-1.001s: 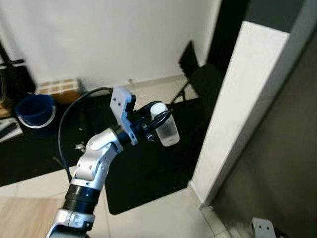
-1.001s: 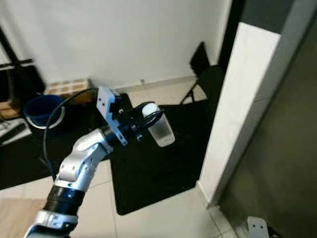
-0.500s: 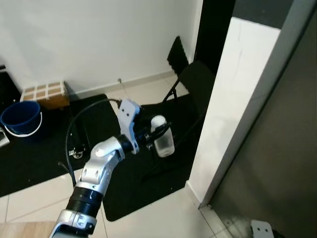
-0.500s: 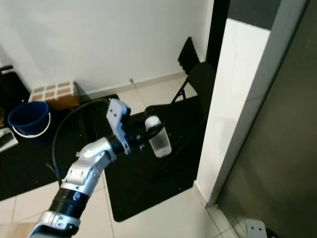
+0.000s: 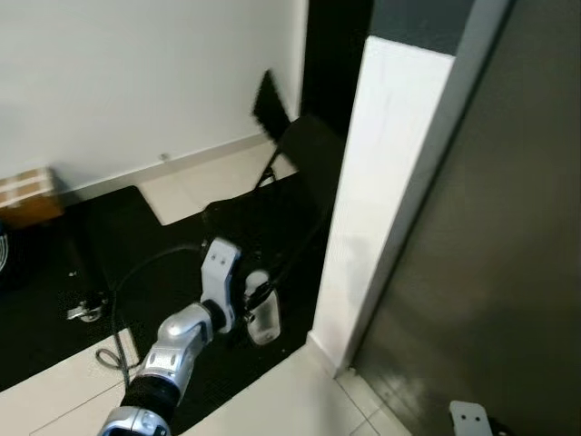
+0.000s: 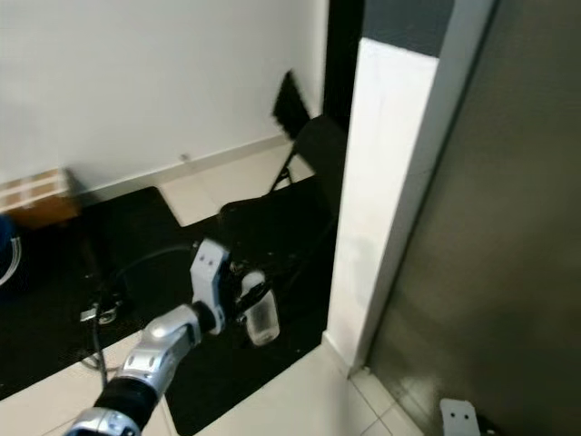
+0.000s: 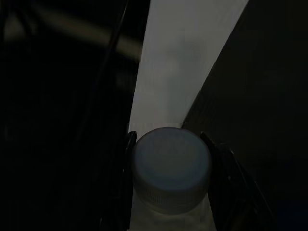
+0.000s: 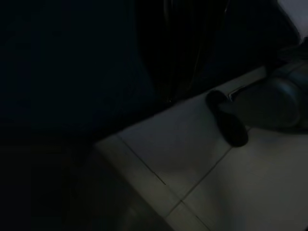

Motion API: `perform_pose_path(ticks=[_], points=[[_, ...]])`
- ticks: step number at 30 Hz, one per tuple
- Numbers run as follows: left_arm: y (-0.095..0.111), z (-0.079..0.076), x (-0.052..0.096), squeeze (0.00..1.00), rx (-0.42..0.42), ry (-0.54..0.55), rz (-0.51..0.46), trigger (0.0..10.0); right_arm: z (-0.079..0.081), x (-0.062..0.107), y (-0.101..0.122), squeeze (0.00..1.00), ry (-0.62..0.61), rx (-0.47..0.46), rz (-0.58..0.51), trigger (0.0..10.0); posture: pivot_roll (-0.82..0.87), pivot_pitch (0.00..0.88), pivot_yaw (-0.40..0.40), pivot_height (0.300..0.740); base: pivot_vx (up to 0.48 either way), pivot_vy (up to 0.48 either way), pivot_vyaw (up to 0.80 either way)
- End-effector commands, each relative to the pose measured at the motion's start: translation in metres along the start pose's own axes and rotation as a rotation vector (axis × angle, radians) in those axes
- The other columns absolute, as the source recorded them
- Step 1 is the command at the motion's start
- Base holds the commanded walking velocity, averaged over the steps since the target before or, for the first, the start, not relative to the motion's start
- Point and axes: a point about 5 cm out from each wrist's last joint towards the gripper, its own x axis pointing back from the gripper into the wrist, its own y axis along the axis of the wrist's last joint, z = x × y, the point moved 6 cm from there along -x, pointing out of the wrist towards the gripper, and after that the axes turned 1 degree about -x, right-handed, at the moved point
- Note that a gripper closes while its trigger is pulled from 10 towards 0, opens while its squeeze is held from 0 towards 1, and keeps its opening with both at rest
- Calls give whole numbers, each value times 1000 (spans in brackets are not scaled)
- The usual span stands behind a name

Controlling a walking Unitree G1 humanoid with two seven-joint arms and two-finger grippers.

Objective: Restocking fridge

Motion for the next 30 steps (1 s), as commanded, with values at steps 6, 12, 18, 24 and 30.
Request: perform_pose_path(ticks=[6, 12, 18, 24, 30], points=[[-20, 10, 7, 0, 3, 58, 44, 10000, 2, 0, 1, 0, 7, 13, 1, 10000, -64, 9, 24, 740, 0, 0, -800], [-66, 19, 25, 0, 45, 155, 179, 10000, 5, 0, -2, 0, 15, 23, 10, 10000, -64, 9, 25, 740, 0, 0, -800], [-90, 26, 40, 0, 94, 228, 245, 10000, 9, 0, -5, 0, 23, 28, 16, 10000, -65, 7, 24, 740, 0, 0, -800], [-135, 33, 76, 0, 174, 360, 383, 10000, 13, 0, -8, 0, 36, 42, 30, 10000, -59, 3, 23, 740, 0, 0, -800], [-154, 32, 92, 0, 212, 406, 441, 10000, 16, 0, -10, 0, 42, 51, 34, 10000, -59, 3, 23, 740, 0, 0, -800]])
